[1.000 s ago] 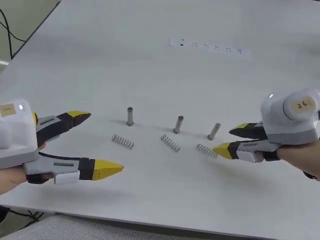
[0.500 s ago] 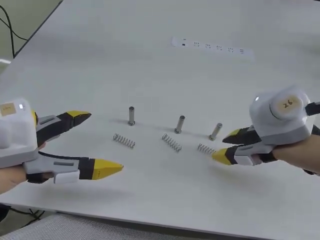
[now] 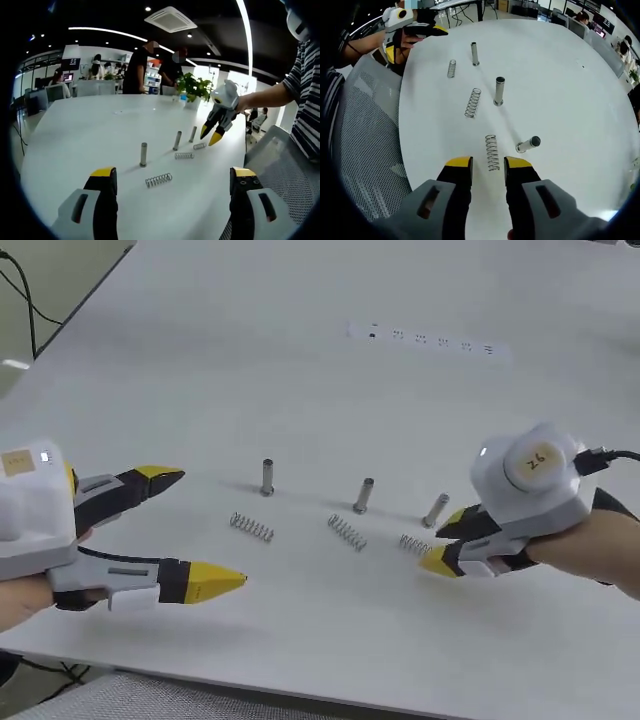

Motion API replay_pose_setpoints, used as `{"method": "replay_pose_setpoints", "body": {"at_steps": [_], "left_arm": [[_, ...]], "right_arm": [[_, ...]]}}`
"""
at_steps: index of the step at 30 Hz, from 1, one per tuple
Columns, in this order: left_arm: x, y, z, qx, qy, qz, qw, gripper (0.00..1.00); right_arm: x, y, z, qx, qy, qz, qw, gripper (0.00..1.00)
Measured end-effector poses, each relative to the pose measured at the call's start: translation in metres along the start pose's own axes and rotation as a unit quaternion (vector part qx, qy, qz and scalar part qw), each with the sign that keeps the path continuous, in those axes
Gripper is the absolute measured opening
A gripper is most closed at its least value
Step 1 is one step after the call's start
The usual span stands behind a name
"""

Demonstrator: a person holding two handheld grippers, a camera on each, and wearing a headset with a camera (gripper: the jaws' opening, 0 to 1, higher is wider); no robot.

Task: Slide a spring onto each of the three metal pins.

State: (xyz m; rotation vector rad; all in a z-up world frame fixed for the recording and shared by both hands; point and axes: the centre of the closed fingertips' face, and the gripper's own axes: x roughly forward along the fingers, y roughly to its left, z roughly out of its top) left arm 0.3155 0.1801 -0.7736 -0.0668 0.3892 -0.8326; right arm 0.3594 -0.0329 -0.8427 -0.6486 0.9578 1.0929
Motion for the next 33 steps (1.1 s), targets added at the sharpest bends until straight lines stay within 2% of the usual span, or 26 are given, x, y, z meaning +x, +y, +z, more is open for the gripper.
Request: {"method": "replay_pose_setpoints", "body": {"at_steps": [9, 16, 33], "left_arm": [[-0.001, -0.001, -0.003, -0.001, 0.002, 0.001, 1.0, 0.92], [0.0, -0.003, -0.002, -0.001, 0.003, -0.002, 1.0, 0.92], [0.0, -0.004, -0.005, -0.005, 0.005, -0.003, 1.0, 0.91]], "right_arm": [[0.01, 0.001, -0.005, -0.011, 0.015, 0.01, 0.9998, 0.25], [0.014, -0.001, -0.009, -0.026, 0.026, 0.012, 0.9993, 0.23], [0.017, -0.001, -0.009, -0.051, 0.04, 0.01, 0.9979, 0.13]]}}
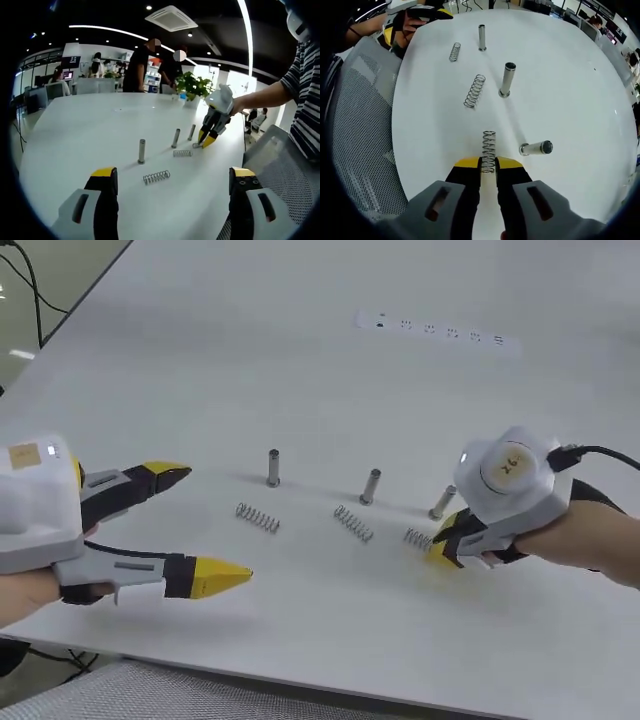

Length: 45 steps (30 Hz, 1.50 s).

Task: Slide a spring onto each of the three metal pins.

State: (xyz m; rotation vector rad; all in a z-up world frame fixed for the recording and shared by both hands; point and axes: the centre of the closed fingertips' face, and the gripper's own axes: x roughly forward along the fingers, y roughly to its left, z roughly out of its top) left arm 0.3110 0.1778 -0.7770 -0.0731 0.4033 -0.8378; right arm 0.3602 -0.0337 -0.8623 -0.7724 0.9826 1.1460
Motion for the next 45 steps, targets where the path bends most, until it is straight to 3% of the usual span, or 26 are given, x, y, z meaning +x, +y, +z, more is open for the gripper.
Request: {"method": "replay_pose_setpoints", "body": {"at_steps": [6, 15, 26, 34, 41, 45], "left_arm": [[0.0, 0.0, 0.001, 0.001, 0.0, -0.001, 1.0, 0.91], [0.006, -0.009, 0.005, 0.009, 0.003, -0.018, 0.9998, 0.89], [0.011, -0.02, 0.009, 0.017, 0.006, -0.039, 0.9991, 0.87], [0.016, -0.034, 0.009, 0.015, 0.012, -0.074, 0.9971, 0.81], [0.028, -0.05, 0.011, 0.025, 0.02, -0.122, 0.9921, 0.73], [0.04, -0.057, 0.011, 0.056, 0.025, -0.144, 0.9877, 0.69]], "right_arm": [[-0.001, 0.0, -0.001, -0.016, 0.003, -0.006, 0.9999, 0.13], [-0.021, 0.006, 0.009, -0.033, -0.014, -0.007, 0.9993, 0.13], [-0.043, 0.026, 0.023, -0.083, -0.036, -0.002, 0.9959, 0.13], [-0.052, 0.039, 0.035, -0.123, -0.042, 0.0, 0.9916, 0.13], [-0.057, 0.049, 0.045, -0.154, -0.044, 0.004, 0.9871, 0.13], [-0.058, 0.052, 0.047, -0.163, -0.046, 0.003, 0.9856, 0.13]]}}
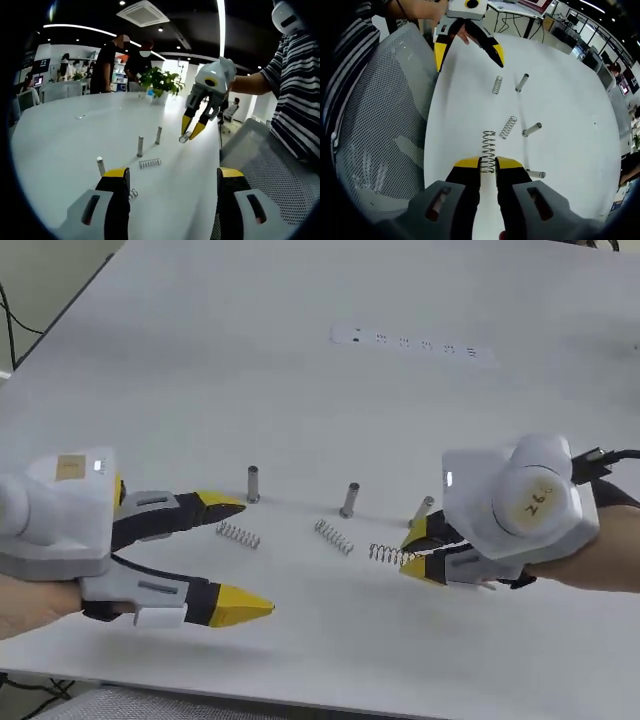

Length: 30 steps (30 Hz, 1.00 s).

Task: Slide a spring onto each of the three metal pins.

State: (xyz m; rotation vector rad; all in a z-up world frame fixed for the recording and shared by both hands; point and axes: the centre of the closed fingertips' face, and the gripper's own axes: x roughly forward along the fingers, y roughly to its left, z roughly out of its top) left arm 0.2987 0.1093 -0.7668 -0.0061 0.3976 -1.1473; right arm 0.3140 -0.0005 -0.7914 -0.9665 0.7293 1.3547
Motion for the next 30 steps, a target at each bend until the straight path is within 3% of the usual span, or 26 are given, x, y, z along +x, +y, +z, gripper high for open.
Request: {"method": "replay_pose_setpoints", "body": {"at_steps": [3, 7, 12, 17, 23, 30], "left_arm": [[0.011, -0.008, 0.004, 0.027, 0.002, -0.027, 0.9993, 0.64], [0.026, -0.014, 0.008, 0.051, 0.006, -0.043, 0.9978, 0.61], [0.041, -0.017, 0.011, 0.062, 0.007, -0.057, 0.9964, 0.58], [0.058, -0.028, 0.012, 0.074, 0.013, -0.085, 0.9935, 0.53], [0.068, -0.033, 0.017, 0.077, 0.004, -0.095, 0.9925, 0.48], [0.075, -0.036, 0.016, 0.085, 0.009, -0.103, 0.991, 0.41]], "right_arm": [[0.0, 0.003, 0.001, -0.008, 0.0, -0.002, 1.0, 0.13], [-0.001, 0.005, 0.0, -0.012, 0.001, -0.004, 0.9999, 0.13], [0.0, 0.01, -0.001, -0.017, 0.005, -0.005, 0.9998, 0.13], [0.001, 0.013, 0.004, -0.023, -0.001, -0.005, 0.9997, 0.13], [0.002, 0.015, 0.012, -0.027, -0.01, -0.005, 0.9996, 0.13], [0.001, 0.017, 0.018, -0.033, -0.015, -0.003, 0.9994, 0.13]]}}
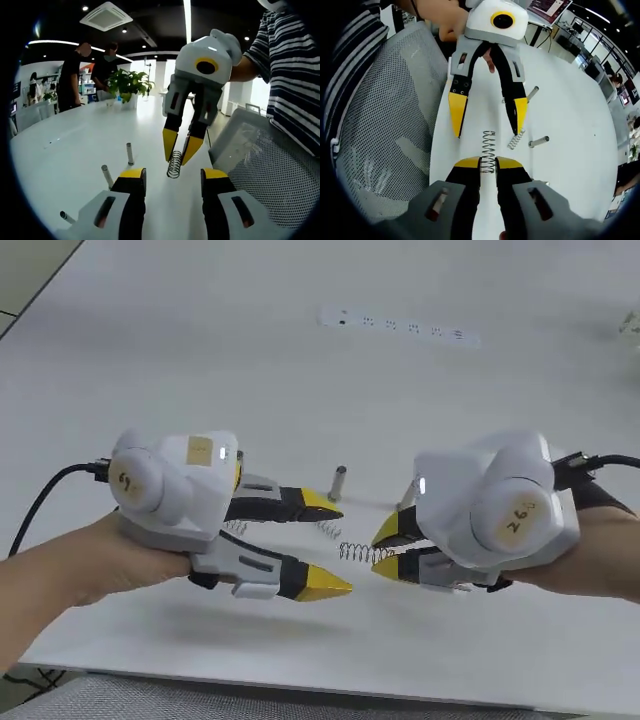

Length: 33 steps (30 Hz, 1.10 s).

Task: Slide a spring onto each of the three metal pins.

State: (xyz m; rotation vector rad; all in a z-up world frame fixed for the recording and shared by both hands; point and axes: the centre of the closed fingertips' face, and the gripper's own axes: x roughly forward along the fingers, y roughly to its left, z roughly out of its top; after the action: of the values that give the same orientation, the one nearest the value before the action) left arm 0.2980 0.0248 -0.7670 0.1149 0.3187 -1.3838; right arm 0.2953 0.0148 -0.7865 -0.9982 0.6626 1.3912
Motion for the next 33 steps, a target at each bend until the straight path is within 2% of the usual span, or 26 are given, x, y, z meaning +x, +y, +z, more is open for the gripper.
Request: {"method": "replay_pose_setpoints", "body": {"at_steps": [8, 13, 18, 24, 33], "left_arm": [[0.003, 0.002, 0.002, 0.011, 0.007, -0.012, 0.9998, 0.34], [0.004, 0.004, 0.006, 0.014, -0.002, -0.007, 0.9999, 0.29], [0.005, 0.002, 0.006, 0.015, -0.002, -0.01, 0.9998, 0.24], [0.006, 0.003, 0.011, 0.008, -0.018, -0.007, 0.9998, 0.19], [0.005, 0.002, 0.01, 0.003, -0.021, -0.01, 0.9997, 0.14]], "right_arm": [[-0.002, -0.005, 0.006, -0.006, -0.001, -0.003, 1.0, 0.13], [-0.002, -0.006, 0.009, -0.008, -0.005, -0.005, 0.9999, 0.13], [-0.003, -0.006, 0.009, -0.003, -0.008, -0.006, 0.9999, 0.13], [-0.004, -0.006, 0.011, 0.002, -0.01, -0.007, 0.9999, 0.13], [-0.005, -0.006, 0.012, 0.005, -0.012, -0.009, 0.9999, 0.13]]}}
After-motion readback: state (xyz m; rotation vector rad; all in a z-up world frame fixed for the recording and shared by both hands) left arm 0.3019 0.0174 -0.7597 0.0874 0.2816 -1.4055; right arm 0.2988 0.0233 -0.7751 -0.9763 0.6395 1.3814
